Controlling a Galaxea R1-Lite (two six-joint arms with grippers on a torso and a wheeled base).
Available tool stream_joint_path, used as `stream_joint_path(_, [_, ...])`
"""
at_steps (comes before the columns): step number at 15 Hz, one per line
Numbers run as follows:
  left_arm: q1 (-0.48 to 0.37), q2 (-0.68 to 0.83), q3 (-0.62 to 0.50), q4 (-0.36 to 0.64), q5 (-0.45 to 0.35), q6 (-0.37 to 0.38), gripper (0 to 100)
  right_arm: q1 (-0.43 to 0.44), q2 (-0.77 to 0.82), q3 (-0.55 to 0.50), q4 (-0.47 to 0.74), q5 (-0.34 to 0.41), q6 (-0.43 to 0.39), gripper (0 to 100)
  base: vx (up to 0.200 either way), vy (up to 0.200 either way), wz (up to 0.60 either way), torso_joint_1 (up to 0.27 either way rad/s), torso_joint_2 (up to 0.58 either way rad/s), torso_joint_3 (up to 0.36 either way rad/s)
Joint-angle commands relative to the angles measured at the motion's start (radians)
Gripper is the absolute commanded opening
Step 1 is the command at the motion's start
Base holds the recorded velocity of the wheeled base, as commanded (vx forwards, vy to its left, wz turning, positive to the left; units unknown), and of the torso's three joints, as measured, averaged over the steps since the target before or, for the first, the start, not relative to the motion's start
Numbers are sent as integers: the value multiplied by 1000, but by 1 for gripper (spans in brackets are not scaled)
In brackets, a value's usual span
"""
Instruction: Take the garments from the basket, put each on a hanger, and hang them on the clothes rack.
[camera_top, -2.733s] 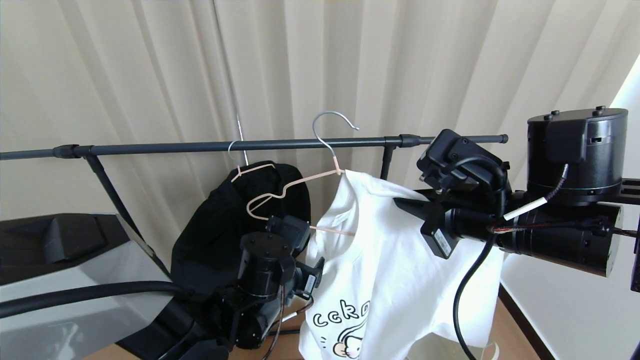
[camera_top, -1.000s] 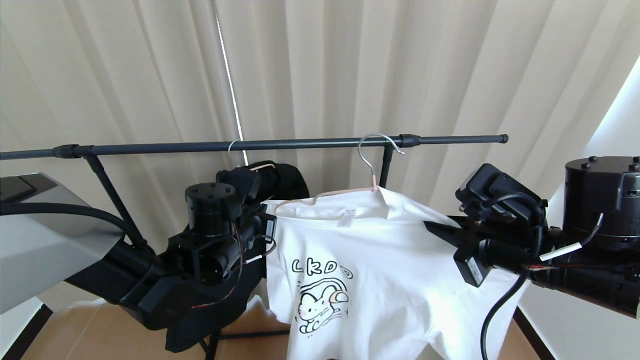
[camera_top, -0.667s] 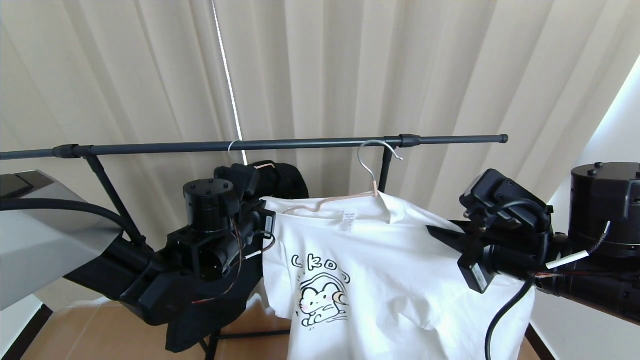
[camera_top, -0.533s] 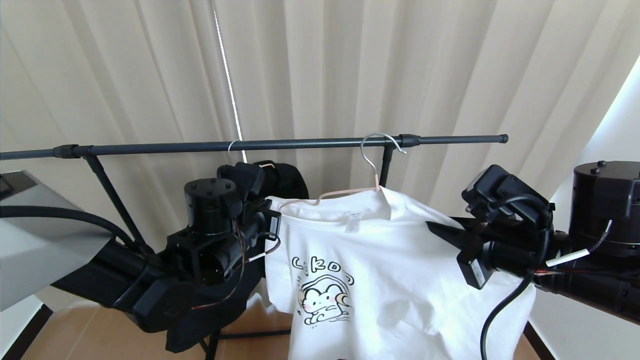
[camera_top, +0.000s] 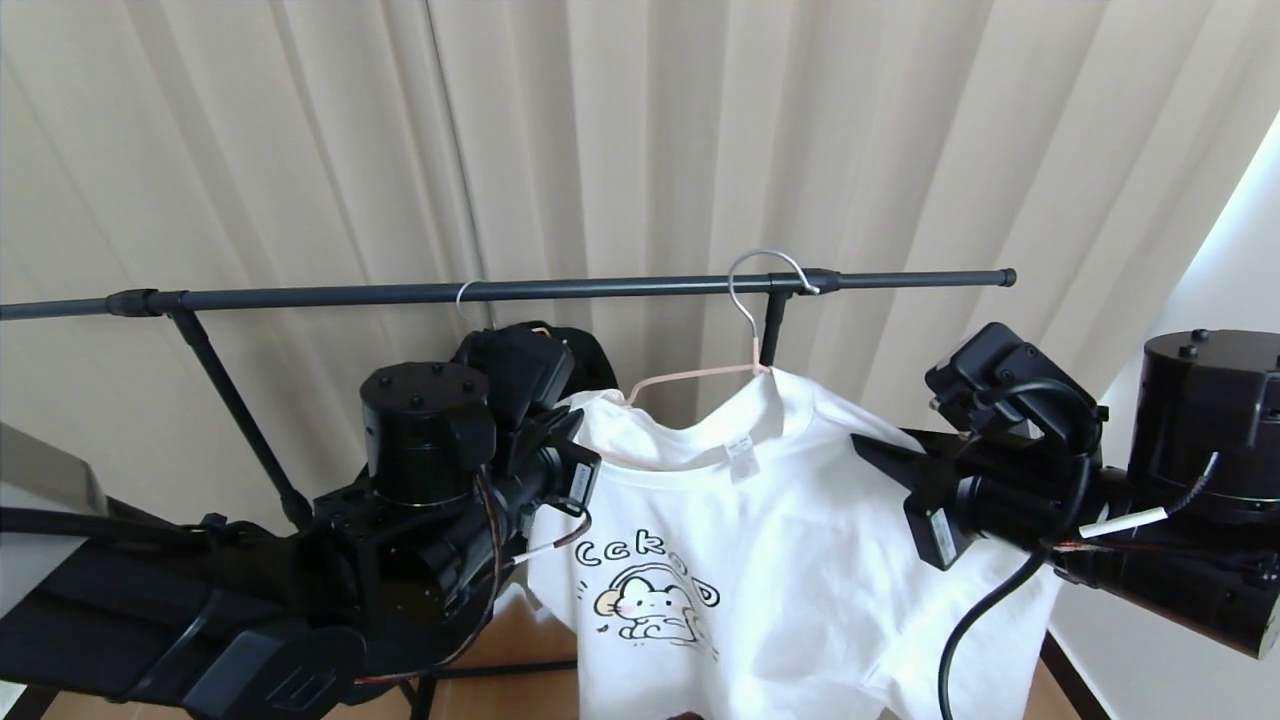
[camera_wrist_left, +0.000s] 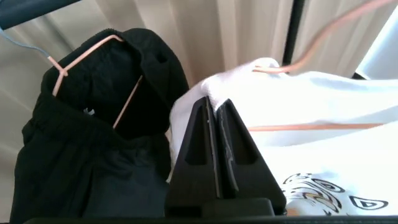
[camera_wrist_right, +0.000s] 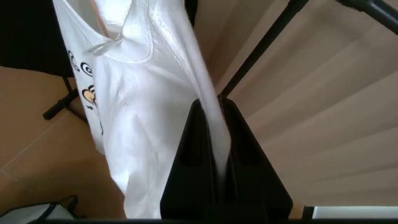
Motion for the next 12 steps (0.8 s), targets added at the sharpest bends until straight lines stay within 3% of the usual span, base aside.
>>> stream_joint_path(1, [-24,-39,-14,12,1,1,0,1,24,12,-14,-8,0,0,0,0,0,0,0,0])
stream_joint_path(2, [-58,-64,-31,64,1,1,0,20,73,41,-106,-65,1,0,0,0,0,0,0,0])
stream_joint_path(5, [-104,-71,-45,69,2,5,0,35,90,104,-234,-70,12,0,0,0,0,0,0,0])
stream_joint_path(9, [-149,-76,-119,132,1,5,0,66,84,146,-246,-68,87,0,0,0,0,0,0,0])
stream_joint_path(12, [-153,-76,-128,134,-7,7,0,69,75,202,-298,-44,93,0,0,0,0,0,0,0])
